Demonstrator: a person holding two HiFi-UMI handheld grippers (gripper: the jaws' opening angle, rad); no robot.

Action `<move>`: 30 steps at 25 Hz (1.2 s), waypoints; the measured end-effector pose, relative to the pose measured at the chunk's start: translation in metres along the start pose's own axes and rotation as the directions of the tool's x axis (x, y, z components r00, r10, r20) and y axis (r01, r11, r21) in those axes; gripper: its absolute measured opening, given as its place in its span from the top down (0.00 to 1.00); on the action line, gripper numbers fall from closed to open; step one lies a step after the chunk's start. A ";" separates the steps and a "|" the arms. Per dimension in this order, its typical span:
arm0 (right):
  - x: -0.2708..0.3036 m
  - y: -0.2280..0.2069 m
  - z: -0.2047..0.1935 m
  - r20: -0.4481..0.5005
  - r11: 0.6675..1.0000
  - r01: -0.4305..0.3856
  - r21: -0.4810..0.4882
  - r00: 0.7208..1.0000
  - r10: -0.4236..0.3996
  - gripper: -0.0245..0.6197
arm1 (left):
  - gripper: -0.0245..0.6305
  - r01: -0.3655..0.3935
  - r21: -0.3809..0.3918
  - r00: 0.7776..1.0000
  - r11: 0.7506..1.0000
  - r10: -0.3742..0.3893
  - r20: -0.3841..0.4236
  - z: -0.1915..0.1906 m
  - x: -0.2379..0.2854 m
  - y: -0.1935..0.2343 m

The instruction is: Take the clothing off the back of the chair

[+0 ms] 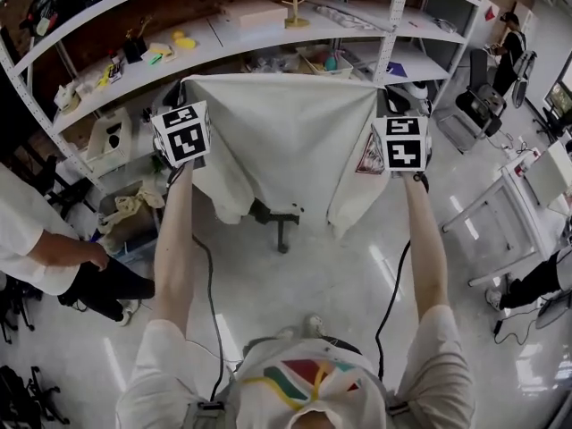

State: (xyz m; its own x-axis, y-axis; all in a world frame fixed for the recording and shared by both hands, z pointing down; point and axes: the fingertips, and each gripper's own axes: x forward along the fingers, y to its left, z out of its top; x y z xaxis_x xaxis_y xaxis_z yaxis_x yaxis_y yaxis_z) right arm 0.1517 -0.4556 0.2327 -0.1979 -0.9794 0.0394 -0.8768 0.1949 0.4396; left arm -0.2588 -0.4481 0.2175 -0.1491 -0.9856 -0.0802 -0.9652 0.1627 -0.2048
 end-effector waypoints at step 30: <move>-0.161 -0.102 0.327 0.572 0.980 0.192 -0.050 0.810 -0.130 0.95 | 0.93 0.125 0.000 0.867 0.992 -0.109 0.487 0.352 -0.141 0.025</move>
State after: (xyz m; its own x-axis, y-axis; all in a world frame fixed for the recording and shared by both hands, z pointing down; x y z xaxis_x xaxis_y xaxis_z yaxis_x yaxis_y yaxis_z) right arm 0.1298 -0.3009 -0.1115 -0.2970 -0.7889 -0.5380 -0.8755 0.0002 0.4831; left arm -0.1863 -0.2885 -0.1199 0.0806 -0.8490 -0.5222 -0.9762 0.0387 -0.2135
